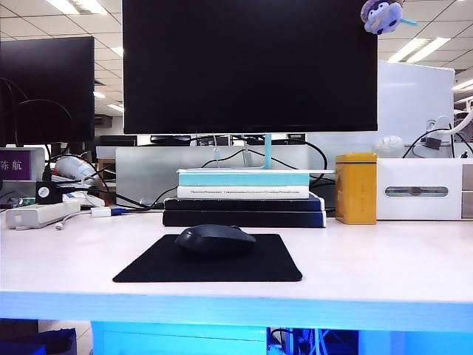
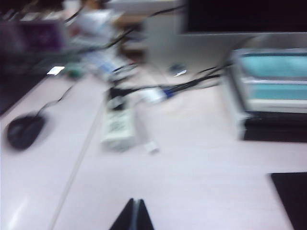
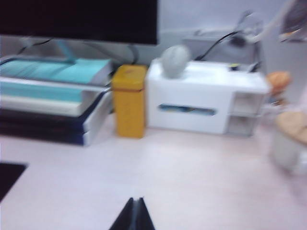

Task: Place the black mouse on the black mouse pad.

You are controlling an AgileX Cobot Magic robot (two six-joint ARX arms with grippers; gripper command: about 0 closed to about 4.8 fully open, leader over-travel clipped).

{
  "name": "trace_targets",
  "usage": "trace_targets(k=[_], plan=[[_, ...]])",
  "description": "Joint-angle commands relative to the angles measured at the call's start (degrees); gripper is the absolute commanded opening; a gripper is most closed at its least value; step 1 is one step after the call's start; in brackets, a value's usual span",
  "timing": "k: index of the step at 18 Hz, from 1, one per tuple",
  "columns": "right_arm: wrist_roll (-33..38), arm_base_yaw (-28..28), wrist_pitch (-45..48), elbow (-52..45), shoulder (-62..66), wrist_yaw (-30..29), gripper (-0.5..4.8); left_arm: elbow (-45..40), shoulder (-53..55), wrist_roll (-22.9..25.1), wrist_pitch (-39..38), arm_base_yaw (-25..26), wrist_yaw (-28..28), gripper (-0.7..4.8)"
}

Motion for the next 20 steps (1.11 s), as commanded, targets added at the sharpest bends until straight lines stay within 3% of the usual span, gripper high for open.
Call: trace_targets(k=[1, 9, 13, 20], plan=[[0.46, 0.11, -0.74, 0.26, -0.13, -1.29, -0.06, -0.37, -0.87, -3.02, 2.34, 2.45, 4.46, -0.05], [1.33, 0.35, -6.43, 0.26, -0.81, -3.32, -0.06, -1.07, -1.11, -2.67, -3.34, 1.81, 4.13, -0.05], [1.73, 0.48, -8.46, 0.24, -4.13, 0.11, -0.06, -3.58, -3.3, -5.9, -2.08, 1.84, 3.96, -0.05], [4.74, 4.42, -12.37, -3.58, -15.87, 1.44, -0.06, -9.09, -16.13, -6.78, -2.4, 1.84, 2.67, -0.05]])
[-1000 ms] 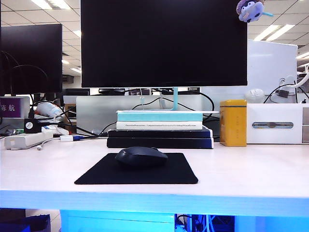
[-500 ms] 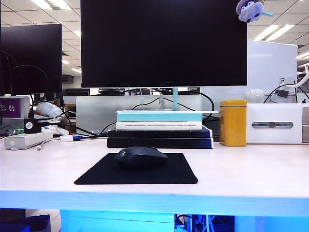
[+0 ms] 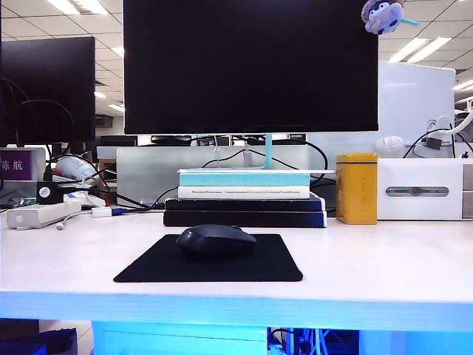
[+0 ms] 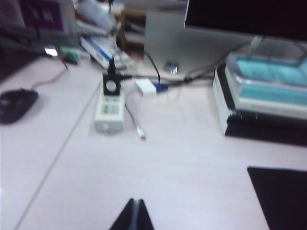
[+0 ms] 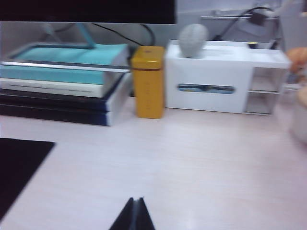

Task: Place the black mouse on the black mouse pad.

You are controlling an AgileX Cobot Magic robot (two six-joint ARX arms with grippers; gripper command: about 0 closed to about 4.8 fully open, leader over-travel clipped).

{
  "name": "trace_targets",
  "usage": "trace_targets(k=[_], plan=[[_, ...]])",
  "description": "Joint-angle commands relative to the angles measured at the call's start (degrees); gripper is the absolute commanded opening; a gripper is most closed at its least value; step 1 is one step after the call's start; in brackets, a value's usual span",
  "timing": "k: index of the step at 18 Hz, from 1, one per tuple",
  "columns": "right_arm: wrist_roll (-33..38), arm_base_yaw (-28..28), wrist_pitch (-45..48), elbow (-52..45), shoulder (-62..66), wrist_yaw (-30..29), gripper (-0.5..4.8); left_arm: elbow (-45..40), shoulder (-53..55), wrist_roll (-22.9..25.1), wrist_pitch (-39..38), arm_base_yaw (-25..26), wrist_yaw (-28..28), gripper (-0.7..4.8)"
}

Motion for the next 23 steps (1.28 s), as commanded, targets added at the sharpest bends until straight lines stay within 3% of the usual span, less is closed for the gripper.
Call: trace_targets(k=[1, 8, 11, 16, 21, 23], plan=[[1.9, 2.47, -1.16, -0.7, -4.44, 1.57, -0.06, -0.63, -4.13, -0.35, -1.86, 0.04, -0.15, -0.05], [2.69, 5.38, -8.02, -0.68, -10.84, 1.09, -0.06, -1.81, -11.72, -4.61, -5.53, 0.0, -0.37, -0.05], [2.78, 6.67, -8.24, -1.57, -10.84, 1.95, -0.06, -5.68, -16.39, -7.41, -5.01, -0.02, -0.61, -0.05], [2.56, 10.03, -7.87, -4.02, -10.84, 4.52, -0.06, -11.58, -23.67, -7.63, -5.44, -0.02, -1.27, -0.05], [1.42, 15.89, -6.29, -7.13, -10.84, 9.77, -0.06, -14.27, -23.67, -5.42, -4.15, -0.02, -1.03, -0.05], [-0.61, 19.41, -5.33, -8.22, -10.84, 14.53, -0.06, -16.24, -23.67, -5.73, -2.1, -0.02, -1.33, -0.05]])
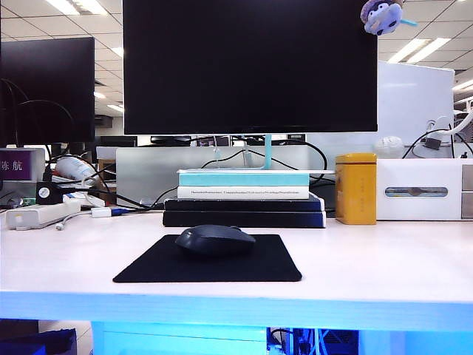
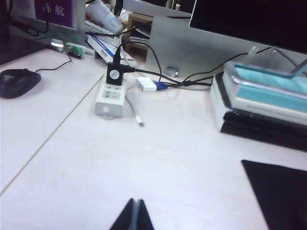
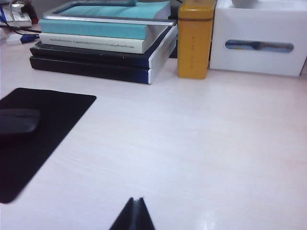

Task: Place the black mouse on the black mouse pad.

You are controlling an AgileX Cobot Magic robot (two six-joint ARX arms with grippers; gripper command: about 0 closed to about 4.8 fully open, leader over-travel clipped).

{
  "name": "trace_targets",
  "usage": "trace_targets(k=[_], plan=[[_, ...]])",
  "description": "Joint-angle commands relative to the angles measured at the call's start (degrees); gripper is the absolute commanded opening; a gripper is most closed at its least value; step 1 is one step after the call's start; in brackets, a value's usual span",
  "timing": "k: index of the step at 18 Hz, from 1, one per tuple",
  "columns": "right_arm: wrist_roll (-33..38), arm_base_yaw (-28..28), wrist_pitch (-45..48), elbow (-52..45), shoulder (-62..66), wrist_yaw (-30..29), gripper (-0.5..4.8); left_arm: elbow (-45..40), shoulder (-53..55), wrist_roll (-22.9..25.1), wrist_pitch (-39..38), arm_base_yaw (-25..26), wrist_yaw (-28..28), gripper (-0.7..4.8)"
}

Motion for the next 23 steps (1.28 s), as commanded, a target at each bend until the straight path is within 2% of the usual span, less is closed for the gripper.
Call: trace_targets(k=[1, 7, 9, 16, 20, 23], plan=[[-2.73, 4.22, 2.99, -1.2, -0.04, 6.38, -0.06, -2.58, -0.09, 0.13, 3.91, 0.0, -0.28, -0.05], [-2.91, 11.26, 10.75, -6.84, -0.07, 13.86, -0.06, -7.98, -0.09, 0.26, 9.2, 0.0, -0.48, -0.05], [-3.76, 12.22, 10.99, -6.84, -0.07, 15.54, -0.06, -8.0, -0.09, 1.64, 9.57, 0.0, -0.52, -0.05], [-4.74, 12.37, 9.77, -6.84, -0.07, 16.48, -0.06, -8.0, -0.09, 2.75, 5.09, 0.0, -0.72, -0.06], [-8.63, 12.35, 9.79, -6.84, -0.07, 20.2, -0.06, -8.0, -0.09, 3.45, 5.44, 0.0, -1.79, -0.05], [-9.31, 12.35, 10.47, -6.84, -0.07, 20.52, -0.06, -8.0, -0.09, 4.22, 5.35, 0.0, -1.79, -0.05]])
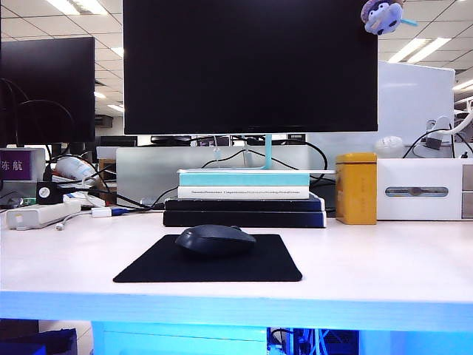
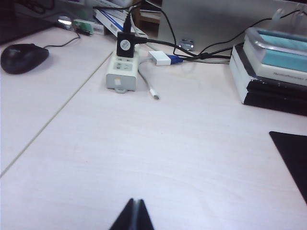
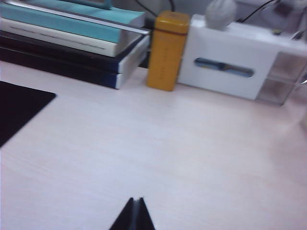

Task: Place the black mouse on the black mouse pad.

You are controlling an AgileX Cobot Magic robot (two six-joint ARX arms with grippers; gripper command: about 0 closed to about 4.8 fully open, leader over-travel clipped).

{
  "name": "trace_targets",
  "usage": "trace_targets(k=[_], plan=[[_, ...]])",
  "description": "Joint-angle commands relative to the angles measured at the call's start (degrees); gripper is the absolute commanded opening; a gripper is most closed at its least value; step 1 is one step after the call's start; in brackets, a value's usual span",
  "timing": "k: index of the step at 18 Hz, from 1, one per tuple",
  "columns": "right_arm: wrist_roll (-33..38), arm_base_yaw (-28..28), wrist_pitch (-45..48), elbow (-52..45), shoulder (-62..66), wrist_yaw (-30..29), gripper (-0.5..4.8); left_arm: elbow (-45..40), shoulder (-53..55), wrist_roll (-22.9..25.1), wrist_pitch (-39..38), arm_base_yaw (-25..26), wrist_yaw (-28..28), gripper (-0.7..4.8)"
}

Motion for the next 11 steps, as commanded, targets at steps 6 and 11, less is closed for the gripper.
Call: trace_targets(k=[6, 11], plan=[[-0.96, 0.02, 0.11, -0.5, -0.04, 1.77, -0.06, -0.09, -0.07, 1.33, -0.48, 0.0, -0.24, -0.05], [-3.39, -0.37, 0.11, -0.48, -0.04, 2.05, -0.06, -0.09, -0.07, 1.29, 0.13, 0.0, -0.22, -0.05]])
